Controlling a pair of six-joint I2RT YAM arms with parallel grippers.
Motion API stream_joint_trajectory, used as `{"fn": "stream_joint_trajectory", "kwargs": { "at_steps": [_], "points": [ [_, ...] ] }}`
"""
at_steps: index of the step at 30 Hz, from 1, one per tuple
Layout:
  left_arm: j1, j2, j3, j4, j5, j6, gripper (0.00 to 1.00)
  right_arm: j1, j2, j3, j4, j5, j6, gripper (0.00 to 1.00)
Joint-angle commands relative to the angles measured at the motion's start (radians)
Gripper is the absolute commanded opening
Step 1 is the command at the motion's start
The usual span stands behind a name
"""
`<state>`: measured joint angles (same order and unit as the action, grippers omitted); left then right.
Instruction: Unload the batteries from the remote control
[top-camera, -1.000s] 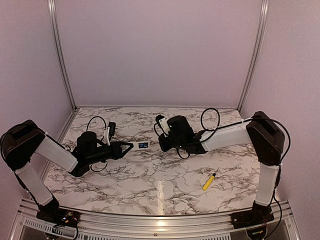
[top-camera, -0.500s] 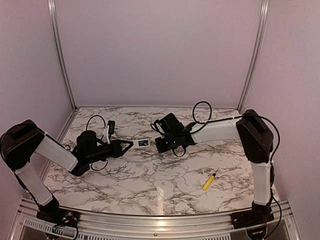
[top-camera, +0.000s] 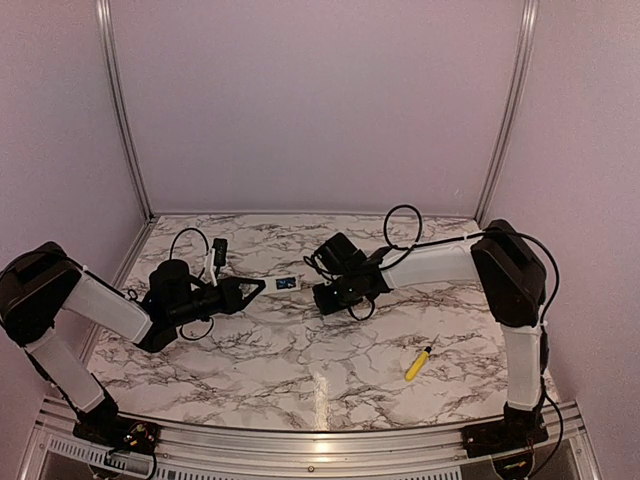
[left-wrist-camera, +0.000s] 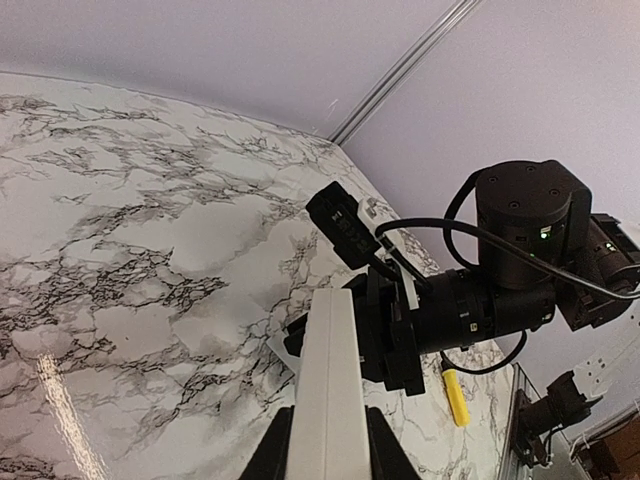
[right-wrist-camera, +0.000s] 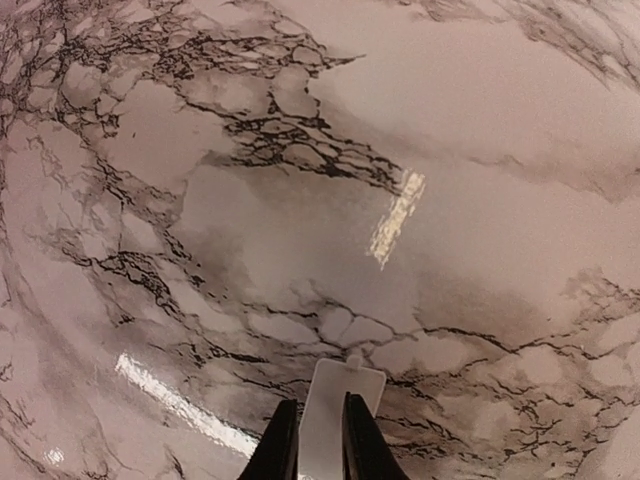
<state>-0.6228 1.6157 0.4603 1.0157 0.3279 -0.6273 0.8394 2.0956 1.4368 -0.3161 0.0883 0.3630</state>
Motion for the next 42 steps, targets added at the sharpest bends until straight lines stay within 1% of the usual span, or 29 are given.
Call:
{"fn": "stream_joint_trajectory", "kwargs": {
  "at_steps": [1, 7, 14, 17, 19, 24, 31, 33, 42],
  "points": [
    [0.005, -0.024, -0.012, 0.023, 0.007, -0.016, 0.0, 0.018, -0.035, -0.031, -0.017, 0.013, 0.018, 0.15],
    [0.003, -0.012, -0.016, 0.054, 0.035, -0.034, 0.0, 0.022, -0.112, -0.099, 0.01, 0.016, 0.031, 0.17],
    [-0.015, 0.006, -0.012, 0.071, 0.057, -0.049, 0.0, 0.026, -0.241, -0.223, 0.027, 0.039, 0.061, 0.31],
    [-0.03, 0.014, -0.004, 0.087, 0.076, -0.057, 0.0, 0.029, -0.314, -0.29, 0.053, 0.039, 0.07, 0.41],
    [-0.04, 0.018, 0.004, 0.085, 0.083, -0.061, 0.0, 0.029, -0.362, -0.332, 0.061, 0.038, 0.072, 0.53],
    [-0.062, 0.038, 0.026, 0.079, 0.107, -0.08, 0.0, 0.029, -0.502, -0.45, 0.086, 0.048, 0.091, 0.75],
    [-0.125, 0.116, 0.066, 0.097, 0.118, -0.15, 0.0, 0.033, -0.634, -0.578, 0.132, 0.059, 0.11, 0.82],
    [-0.151, 0.141, 0.07, 0.11, 0.117, -0.172, 0.0, 0.032, -0.671, -0.605, 0.139, 0.067, 0.116, 0.86],
    [-0.228, 0.218, 0.067, 0.123, 0.065, -0.227, 0.0, 0.05, -0.771, -0.665, 0.147, 0.073, 0.109, 0.93]
  ]
}}
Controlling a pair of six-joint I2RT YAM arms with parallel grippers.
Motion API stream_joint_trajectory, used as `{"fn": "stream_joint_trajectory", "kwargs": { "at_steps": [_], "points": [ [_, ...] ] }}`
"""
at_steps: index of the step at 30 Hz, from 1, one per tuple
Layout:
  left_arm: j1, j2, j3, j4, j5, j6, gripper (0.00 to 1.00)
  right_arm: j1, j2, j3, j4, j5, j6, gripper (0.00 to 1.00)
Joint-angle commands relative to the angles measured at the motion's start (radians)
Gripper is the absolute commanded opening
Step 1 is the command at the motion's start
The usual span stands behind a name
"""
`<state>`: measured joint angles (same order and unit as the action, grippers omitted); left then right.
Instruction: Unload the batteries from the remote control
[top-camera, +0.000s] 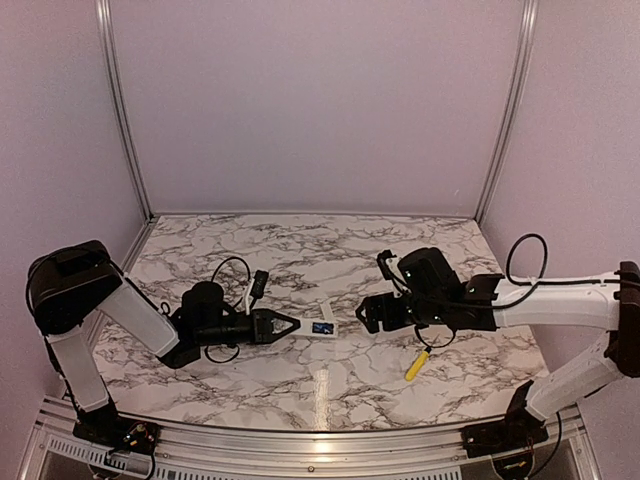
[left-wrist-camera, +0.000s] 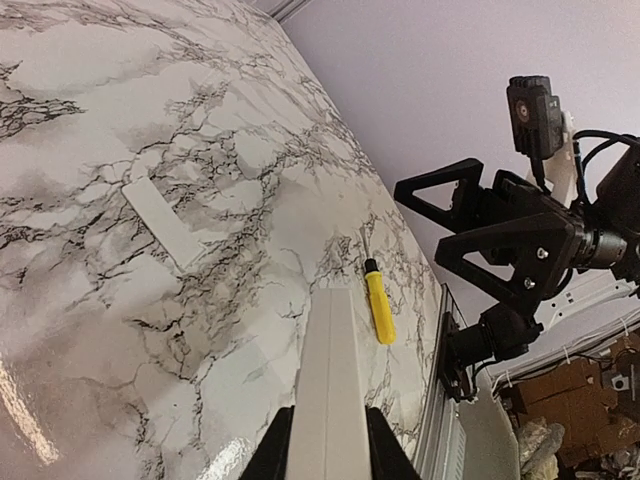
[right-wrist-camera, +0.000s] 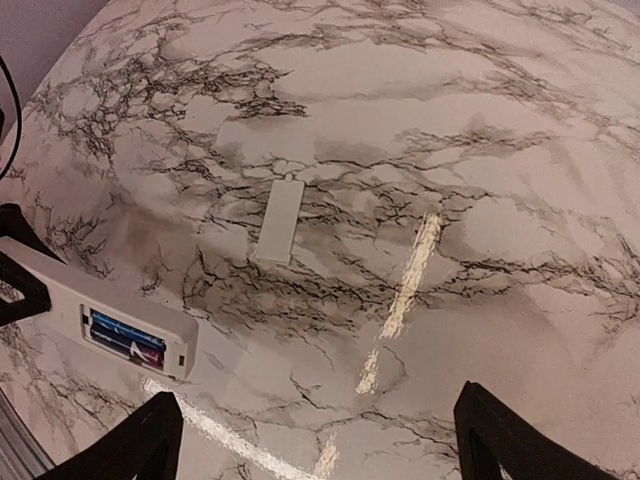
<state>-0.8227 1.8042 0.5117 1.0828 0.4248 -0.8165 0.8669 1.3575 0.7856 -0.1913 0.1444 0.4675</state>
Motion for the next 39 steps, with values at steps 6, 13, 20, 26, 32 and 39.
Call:
{"fn": "stream_joint_trajectory", "kwargs": {
  "at_steps": [6, 13, 20, 26, 32, 39],
  "points": [
    [-0.083, 0.073, 0.01, 0.058, -0.098, -0.061, 0.0, 0.052, -0.064, -0.05, 0.031, 0.01, 0.012, 0.99],
    [-0.112, 0.107, 0.007, 0.037, -0.161, -0.085, 0.0, 0.086, -0.138, -0.13, 0.05, 0.021, 0.044, 0.99],
    [-0.136, 0.063, -0.02, -0.052, -0.263, -0.077, 0.2, 0.11, -0.252, -0.201, 0.06, 0.019, 0.088, 0.99],
    [-0.136, 0.014, -0.024, -0.145, -0.309, -0.037, 0.33, 0.113, -0.307, -0.228, 0.05, 0.026, 0.103, 0.99],
    [-0.135, -0.005, 0.023, -0.258, -0.331, 0.011, 0.43, 0.114, -0.316, -0.234, 0.043, 0.033, 0.104, 0.99],
    [-0.132, -0.056, 0.046, -0.394, -0.44, 0.073, 0.62, 0.114, -0.318, -0.231, 0.018, 0.058, 0.112, 0.99]
  ]
}}
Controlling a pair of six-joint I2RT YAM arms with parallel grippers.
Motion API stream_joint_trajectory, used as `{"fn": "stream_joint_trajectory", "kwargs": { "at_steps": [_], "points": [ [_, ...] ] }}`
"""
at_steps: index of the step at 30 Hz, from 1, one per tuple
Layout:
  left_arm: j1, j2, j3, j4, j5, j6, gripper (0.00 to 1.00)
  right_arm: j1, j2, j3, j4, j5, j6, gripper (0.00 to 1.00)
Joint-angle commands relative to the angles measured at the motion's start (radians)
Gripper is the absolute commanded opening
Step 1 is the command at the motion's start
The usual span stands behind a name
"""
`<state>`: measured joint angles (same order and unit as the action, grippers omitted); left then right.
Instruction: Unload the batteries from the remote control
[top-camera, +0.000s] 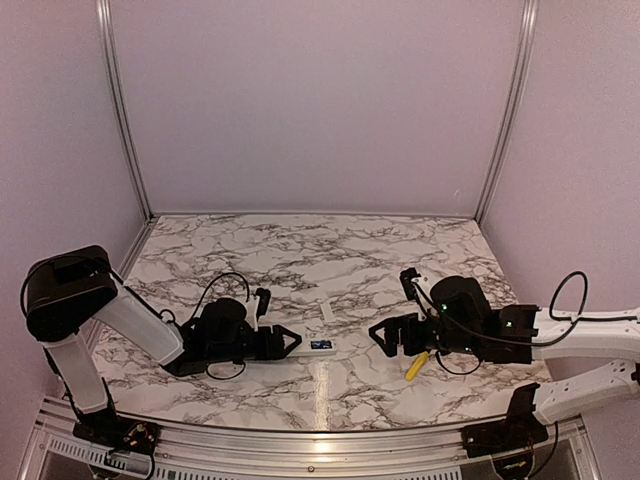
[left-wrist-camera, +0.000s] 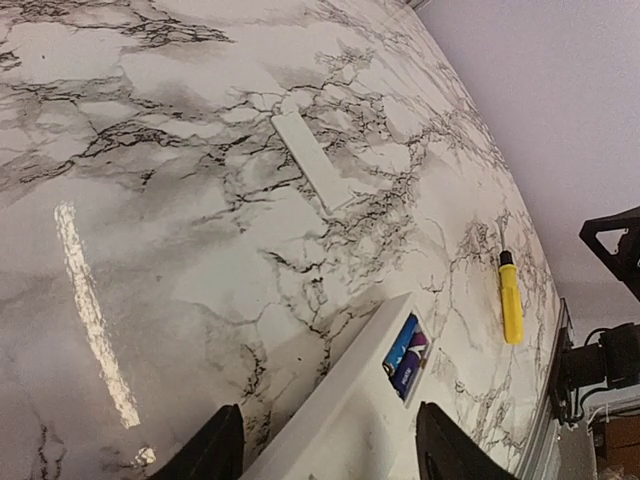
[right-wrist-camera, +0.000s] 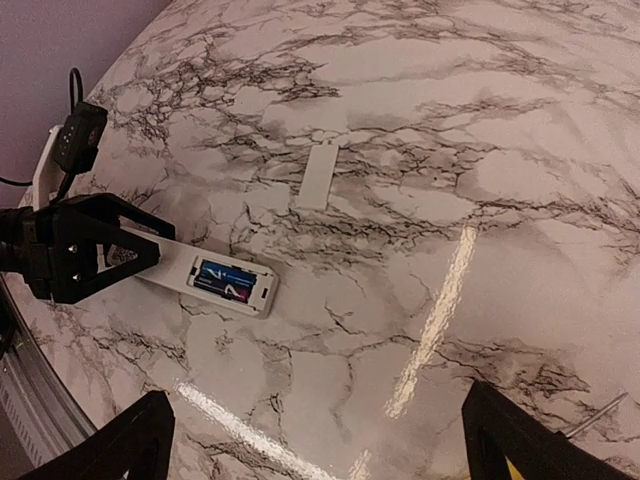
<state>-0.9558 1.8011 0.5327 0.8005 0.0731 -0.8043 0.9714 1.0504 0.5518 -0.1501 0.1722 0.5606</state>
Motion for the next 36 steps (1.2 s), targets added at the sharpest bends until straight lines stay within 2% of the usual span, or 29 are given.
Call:
{"fn": "stream_joint_trajectory", "kwargs": {
  "at_steps": [1, 5, 13, 17, 20, 26, 36],
  "points": [
    [0.004, -0.059, 0.033, -0.13, -0.1, 0.072, 0.64, 0.009, -0.01, 0.002, -0.022, 0.032, 0.022, 0.99],
    [0.022, -0.057, 0.074, -0.204, -0.115, 0.119, 0.68, 0.01, 0.012, 0.01, -0.045, 0.047, 0.039, 0.99],
    [0.059, -0.098, 0.091, -0.271, -0.159, 0.181, 0.74, 0.009, 0.097, 0.082, -0.196, 0.148, 0.133, 0.99],
    [0.088, -0.147, 0.084, -0.314, -0.188, 0.208, 0.84, 0.009, 0.117, 0.1, -0.231, 0.159, 0.171, 0.98],
    [0.1, -0.198, 0.071, -0.341, -0.236, 0.232, 0.98, 0.009, 0.126, 0.117, -0.262, 0.17, 0.197, 0.95],
    [0.109, -0.262, 0.074, -0.351, -0.309, 0.278, 0.99, 0.009, 0.134, 0.148, -0.343, 0.199, 0.268, 0.91],
    [0.109, -0.272, 0.025, -0.199, -0.239, 0.317, 0.98, 0.009, 0.118, 0.111, -0.414, 0.163, 0.428, 0.77]
  ]
}}
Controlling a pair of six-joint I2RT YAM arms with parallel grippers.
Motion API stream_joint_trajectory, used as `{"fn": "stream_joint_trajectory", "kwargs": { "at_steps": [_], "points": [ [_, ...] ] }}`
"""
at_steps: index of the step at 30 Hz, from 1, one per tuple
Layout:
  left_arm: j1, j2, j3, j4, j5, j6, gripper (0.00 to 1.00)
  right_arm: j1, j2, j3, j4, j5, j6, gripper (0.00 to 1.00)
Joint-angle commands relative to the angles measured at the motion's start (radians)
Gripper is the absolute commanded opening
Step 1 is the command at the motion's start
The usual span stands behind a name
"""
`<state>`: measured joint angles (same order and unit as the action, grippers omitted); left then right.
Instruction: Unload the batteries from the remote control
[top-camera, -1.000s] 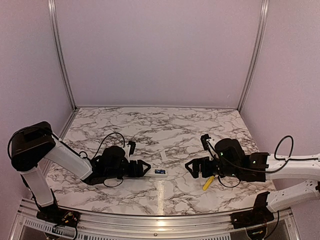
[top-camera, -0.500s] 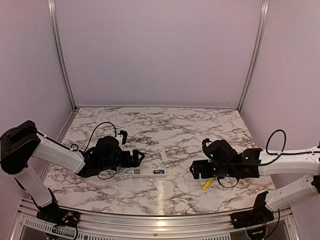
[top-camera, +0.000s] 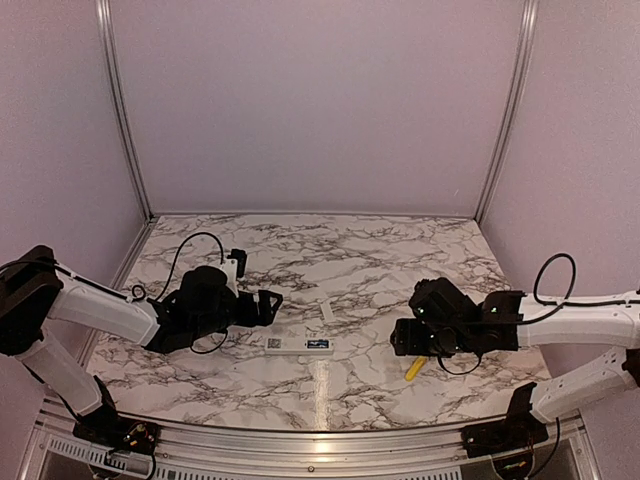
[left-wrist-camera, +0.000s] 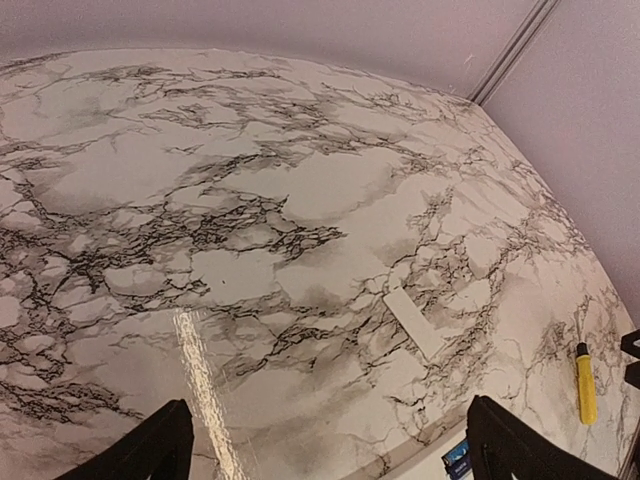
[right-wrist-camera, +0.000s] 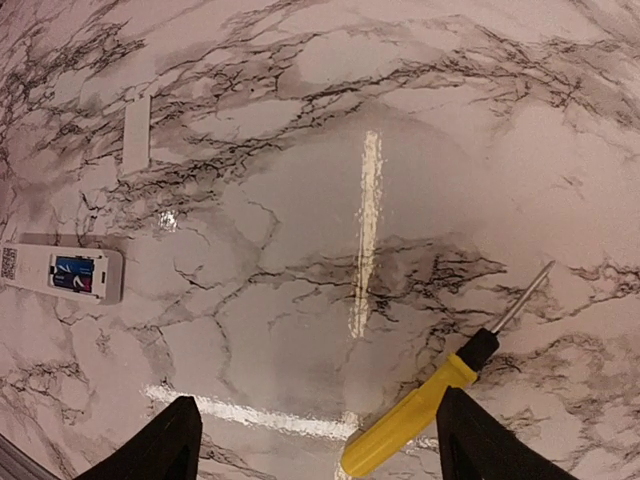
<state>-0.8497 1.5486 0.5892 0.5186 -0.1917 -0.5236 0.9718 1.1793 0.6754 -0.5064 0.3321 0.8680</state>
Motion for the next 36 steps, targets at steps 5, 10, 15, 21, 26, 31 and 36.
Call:
{"fn": "stream_joint_trajectory", "kwargs": {
  "at_steps": [5, 10, 15, 21, 26, 31, 36],
  "points": [
    [0.004, 0.009, -0.037, 0.159, 0.074, 0.031, 0.97, 0.008, 0.014, -0.038, -0.066, 0.008, 0.181, 0.72],
    [0.004, 0.029, -0.018, 0.174, 0.088, 0.045, 0.95, 0.007, 0.049, -0.047, -0.071, 0.015, 0.211, 0.71],
    [0.004, -0.001, -0.029, 0.169, 0.067, 0.063, 0.95, -0.004, 0.083, -0.06, -0.041, 0.0, 0.216, 0.66],
    [0.003, -0.02, -0.041, 0.166, 0.066, 0.068, 0.95, -0.04, 0.119, -0.091, -0.002, -0.019, 0.211, 0.56],
    [0.004, -0.034, -0.05, 0.164, 0.066, 0.066, 0.94, -0.058, 0.14, -0.102, 0.015, -0.026, 0.202, 0.52],
    [0.003, -0.035, -0.052, 0.162, 0.066, 0.068, 0.94, -0.063, 0.162, -0.103, 0.036, -0.028, 0.187, 0.45],
    [0.003, -0.034, -0.052, 0.161, 0.065, 0.071, 0.94, -0.064, 0.186, -0.096, 0.049, -0.026, 0.177, 0.37]
  ]
}}
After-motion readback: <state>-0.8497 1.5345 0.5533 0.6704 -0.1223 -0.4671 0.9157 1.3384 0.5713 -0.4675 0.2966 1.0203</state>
